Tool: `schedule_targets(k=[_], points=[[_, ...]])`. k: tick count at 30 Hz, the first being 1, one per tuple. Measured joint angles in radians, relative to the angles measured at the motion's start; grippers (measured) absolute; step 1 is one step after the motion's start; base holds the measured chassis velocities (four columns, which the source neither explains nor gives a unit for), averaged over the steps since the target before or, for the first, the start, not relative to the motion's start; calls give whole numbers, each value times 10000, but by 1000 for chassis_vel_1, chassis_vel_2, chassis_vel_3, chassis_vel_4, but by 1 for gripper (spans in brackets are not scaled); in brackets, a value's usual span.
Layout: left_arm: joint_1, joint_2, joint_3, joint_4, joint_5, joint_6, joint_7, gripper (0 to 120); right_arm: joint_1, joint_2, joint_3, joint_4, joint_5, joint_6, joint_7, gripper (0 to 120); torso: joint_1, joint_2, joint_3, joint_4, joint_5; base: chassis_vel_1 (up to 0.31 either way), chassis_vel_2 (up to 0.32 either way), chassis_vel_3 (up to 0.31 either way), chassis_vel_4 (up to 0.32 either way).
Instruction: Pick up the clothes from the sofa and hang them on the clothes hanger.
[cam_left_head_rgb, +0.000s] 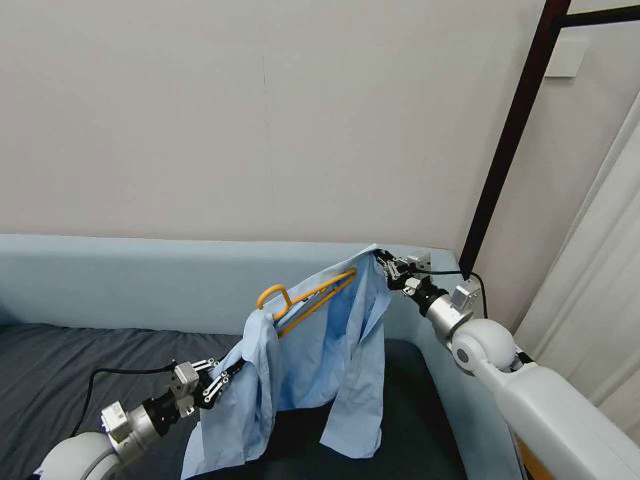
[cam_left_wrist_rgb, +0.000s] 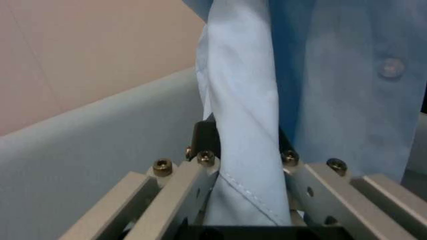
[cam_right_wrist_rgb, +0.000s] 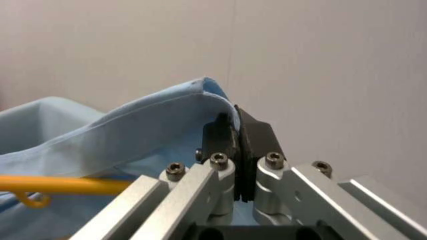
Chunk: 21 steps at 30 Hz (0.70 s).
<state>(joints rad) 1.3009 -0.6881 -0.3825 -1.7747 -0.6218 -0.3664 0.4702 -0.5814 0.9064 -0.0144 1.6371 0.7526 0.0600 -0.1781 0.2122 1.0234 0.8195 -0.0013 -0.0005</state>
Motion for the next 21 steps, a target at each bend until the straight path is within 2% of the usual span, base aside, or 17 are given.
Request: schedule_targets(k=[6,9,15,19,21], points=[[0,22,-53,22,119,126,-14,7,-20,-264,93,506,101,536,-881,0,0,0,0,0,-1,0,0,0,0],[4,-13,-54,-5,150,284,-15,7,-83,-377,-59,1129,864,818,-1393,0,0,0,0,1,-2,0,0,0,0],[7,-75,-5,-124,205,453,23,7,-120,-434,-730,1989,2169,914,-1522,0,0,1,-1,1,-3,0,0,0,0],[35,-57,64,-170,198,510,124,7,2,-357,-1146,2103,2131,914,-1425,0,0,0,-1,0,-2,0,0,0,0],[122,-27,101,-255,189,528,395,7,152,-195,-1391,1990,1710,891,-954,0,-1,1,-1,1,-1,0,0,0,0]])
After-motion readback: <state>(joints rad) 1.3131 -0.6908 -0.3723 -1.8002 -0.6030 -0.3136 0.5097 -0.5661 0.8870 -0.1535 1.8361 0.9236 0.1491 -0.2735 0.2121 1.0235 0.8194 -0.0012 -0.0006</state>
